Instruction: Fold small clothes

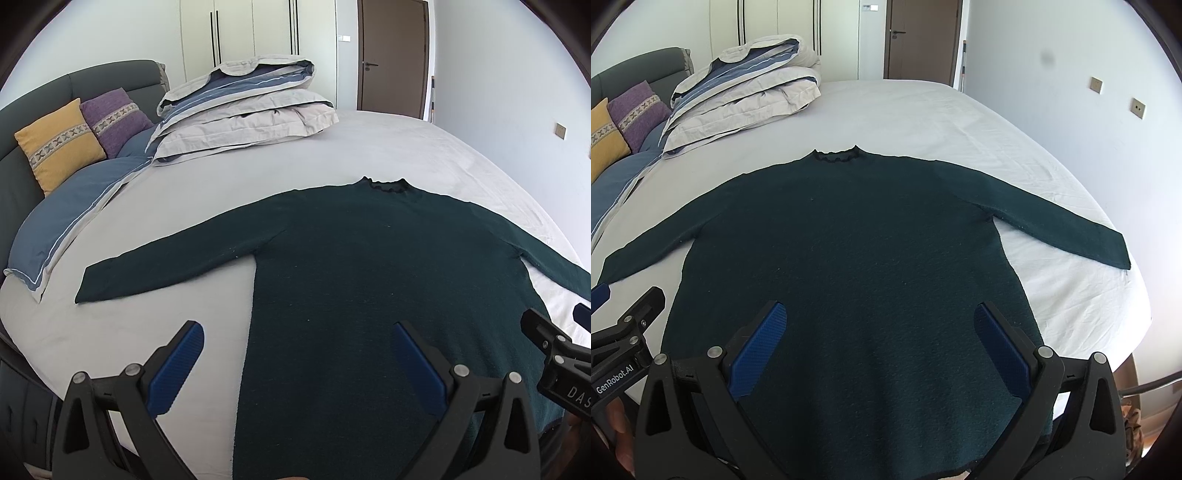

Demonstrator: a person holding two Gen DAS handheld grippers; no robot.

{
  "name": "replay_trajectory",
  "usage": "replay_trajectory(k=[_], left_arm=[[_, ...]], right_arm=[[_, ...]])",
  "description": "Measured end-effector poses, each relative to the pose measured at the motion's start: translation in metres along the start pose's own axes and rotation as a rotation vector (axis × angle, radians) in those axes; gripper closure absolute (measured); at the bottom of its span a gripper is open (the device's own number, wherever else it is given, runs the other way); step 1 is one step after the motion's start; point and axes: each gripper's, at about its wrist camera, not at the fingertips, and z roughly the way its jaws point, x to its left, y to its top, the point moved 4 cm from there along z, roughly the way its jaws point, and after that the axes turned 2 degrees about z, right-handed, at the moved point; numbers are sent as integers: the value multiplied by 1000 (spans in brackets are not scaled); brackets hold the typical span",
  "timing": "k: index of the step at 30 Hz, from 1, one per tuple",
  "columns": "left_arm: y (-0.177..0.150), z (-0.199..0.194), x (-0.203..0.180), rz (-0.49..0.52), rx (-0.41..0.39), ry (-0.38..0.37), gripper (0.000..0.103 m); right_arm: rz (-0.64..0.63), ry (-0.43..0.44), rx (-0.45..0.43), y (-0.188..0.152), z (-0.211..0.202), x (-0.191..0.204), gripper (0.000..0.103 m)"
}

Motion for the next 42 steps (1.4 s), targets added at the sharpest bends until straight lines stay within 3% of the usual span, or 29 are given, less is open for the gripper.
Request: replay_trajectory(k=[42], left_arm=[[-9,0,9,-11,5,4,0]], right_arm=[[-2,4,11,-8,4,5,0]])
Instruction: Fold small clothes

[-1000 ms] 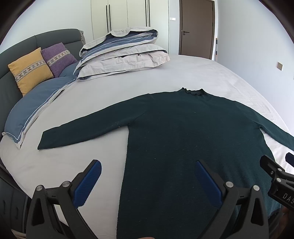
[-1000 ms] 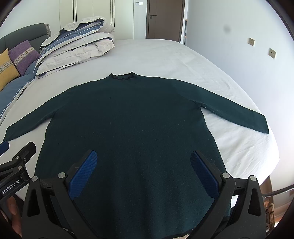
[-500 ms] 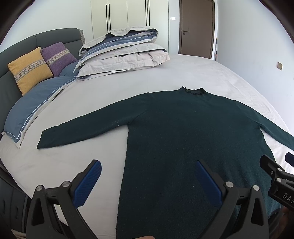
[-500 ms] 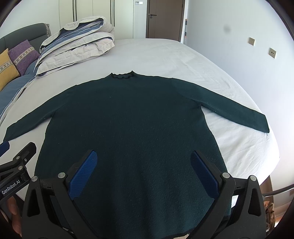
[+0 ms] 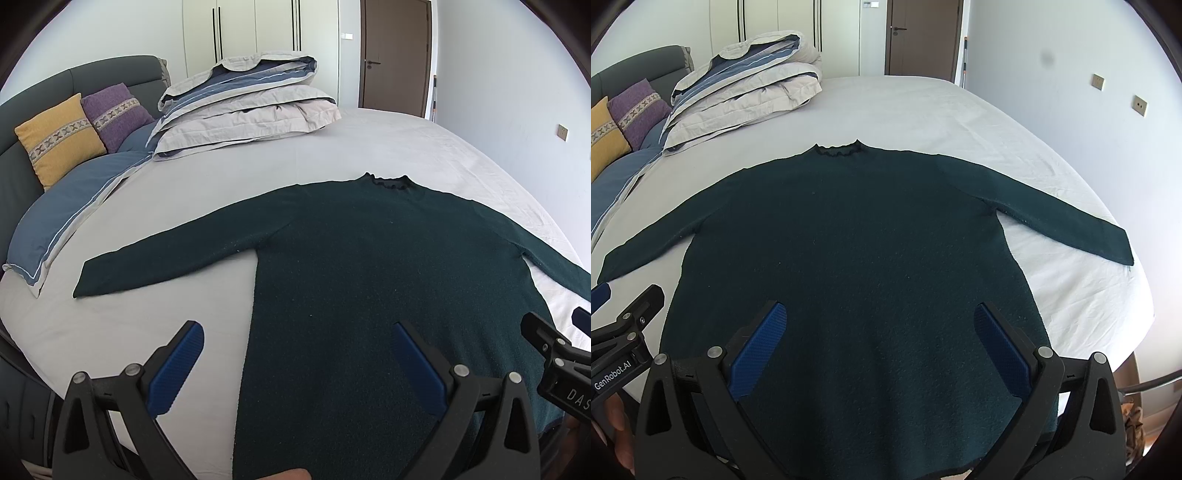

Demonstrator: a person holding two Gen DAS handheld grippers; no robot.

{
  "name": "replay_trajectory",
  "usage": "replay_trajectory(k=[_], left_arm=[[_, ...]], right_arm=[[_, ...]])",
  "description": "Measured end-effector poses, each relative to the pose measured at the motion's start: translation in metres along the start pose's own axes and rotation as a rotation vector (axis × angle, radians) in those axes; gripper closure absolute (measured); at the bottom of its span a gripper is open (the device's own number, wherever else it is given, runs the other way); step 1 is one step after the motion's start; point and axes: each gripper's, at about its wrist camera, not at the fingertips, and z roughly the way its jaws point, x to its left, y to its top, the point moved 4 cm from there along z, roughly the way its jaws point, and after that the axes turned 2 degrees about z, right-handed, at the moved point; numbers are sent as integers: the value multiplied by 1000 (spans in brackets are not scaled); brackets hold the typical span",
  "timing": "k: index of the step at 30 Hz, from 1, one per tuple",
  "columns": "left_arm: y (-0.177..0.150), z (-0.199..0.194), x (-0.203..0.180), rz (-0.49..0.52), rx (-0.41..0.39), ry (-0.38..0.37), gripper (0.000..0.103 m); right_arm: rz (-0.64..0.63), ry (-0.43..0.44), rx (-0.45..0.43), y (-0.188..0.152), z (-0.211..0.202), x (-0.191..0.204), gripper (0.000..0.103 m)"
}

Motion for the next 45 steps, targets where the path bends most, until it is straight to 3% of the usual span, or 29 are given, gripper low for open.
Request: replay_trajectory(k=[11,16,18,20,22,24,26,29,33,36,43,45], left_arm=[[-4,2,-4,-14,15,-16,0],[2,10,-12,-3,25,-48,0],[3,15,-15,1,37,-69,0],[6,24,-17,-18,64,-142,0],[12,35,-18,-70,85,-220,0],[17,46,-18,-108,91,-252,0],[25,53,-22,-109,63,-257,0],[36,58,-33,-73,5,-234,0],[47,76,-51,-22,85,-181,0],[54,87,-58,-49,95,-193,0],[59,107,-80,-89,146,-329,6],[57,110,-82,-104,160,-354,9]], right_arm=[[10,3,9,-2,6,-4,0],[98,59,-11,9,10,-32,0],[165,86,-34,19,12,-64,0],[260,84,-64,26,15,-109,0],[380,84,-98,31,19,-168,0],[490,78,-129,32,23,-232,0],[611,61,-140,27,30,-301,5],[846,105,-138,9,49,-397,19],[1105,106,-162,-23,74,-493,26],[1146,93,-142,-31,96,-521,29],[1067,139,-129,-3,142,-536,47],[1049,124,-105,2,157,-541,72]])
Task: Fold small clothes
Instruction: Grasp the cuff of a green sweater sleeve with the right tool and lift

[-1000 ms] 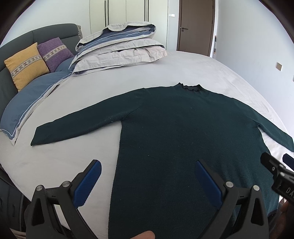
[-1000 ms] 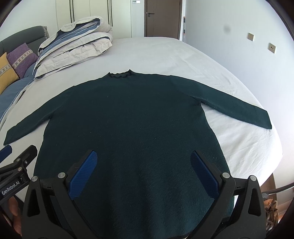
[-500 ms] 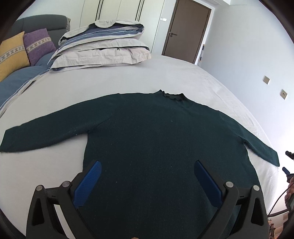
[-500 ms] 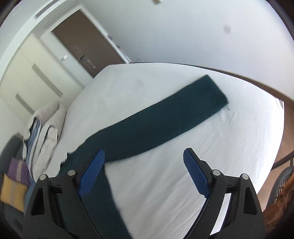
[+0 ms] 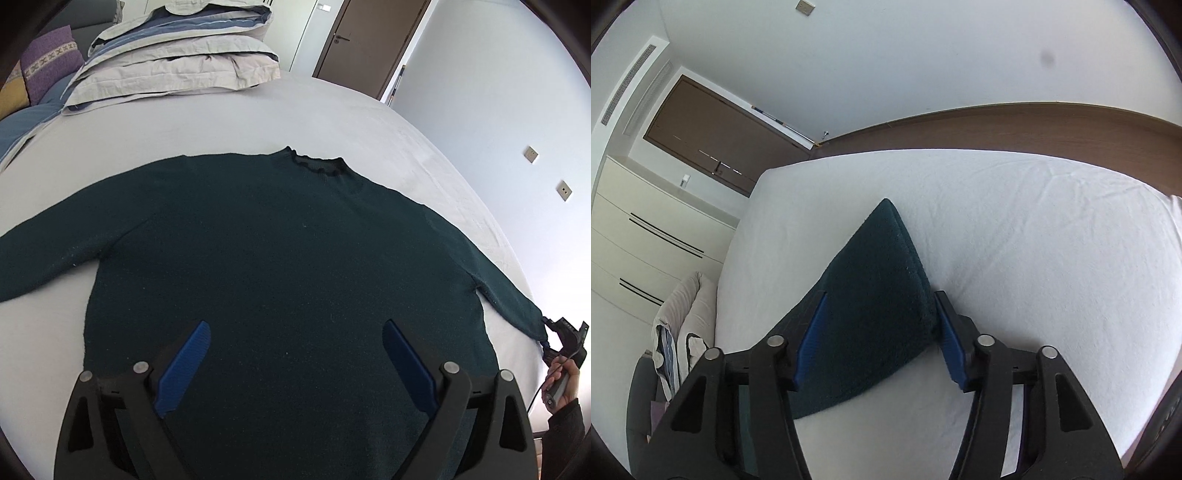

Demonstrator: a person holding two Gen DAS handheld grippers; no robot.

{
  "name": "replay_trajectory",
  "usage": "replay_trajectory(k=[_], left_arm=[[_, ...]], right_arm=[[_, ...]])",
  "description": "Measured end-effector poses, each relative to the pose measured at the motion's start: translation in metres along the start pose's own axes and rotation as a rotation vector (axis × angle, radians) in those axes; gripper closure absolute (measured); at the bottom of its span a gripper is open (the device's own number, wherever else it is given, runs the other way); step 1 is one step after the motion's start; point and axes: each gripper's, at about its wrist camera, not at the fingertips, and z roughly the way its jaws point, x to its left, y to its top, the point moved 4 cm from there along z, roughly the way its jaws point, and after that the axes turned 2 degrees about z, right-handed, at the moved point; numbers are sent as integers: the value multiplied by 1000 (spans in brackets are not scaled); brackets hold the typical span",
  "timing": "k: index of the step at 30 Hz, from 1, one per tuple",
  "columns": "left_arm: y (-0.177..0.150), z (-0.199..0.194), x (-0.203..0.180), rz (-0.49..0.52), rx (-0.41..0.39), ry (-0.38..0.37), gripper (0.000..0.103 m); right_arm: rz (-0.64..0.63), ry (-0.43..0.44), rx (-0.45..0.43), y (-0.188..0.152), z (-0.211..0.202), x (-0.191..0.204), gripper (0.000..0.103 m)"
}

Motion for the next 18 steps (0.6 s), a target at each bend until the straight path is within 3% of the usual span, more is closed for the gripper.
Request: replay_trajectory(k=[3,7,12,18], left_arm=[[-3,2,4,-15,12,-12,17],[-4,0,20,-57,9,-37,19],[0,-10,43,-116,-18,-60,19],[0,-29,78,-166,-55,-76,19]], right_arm=[[-21,-50,11,8,13,3,94],[-161,-119,-12,5,16,45,95],[-405,-90,9,-35,25,165,96],[-675,60,131,-144,64,313,96]])
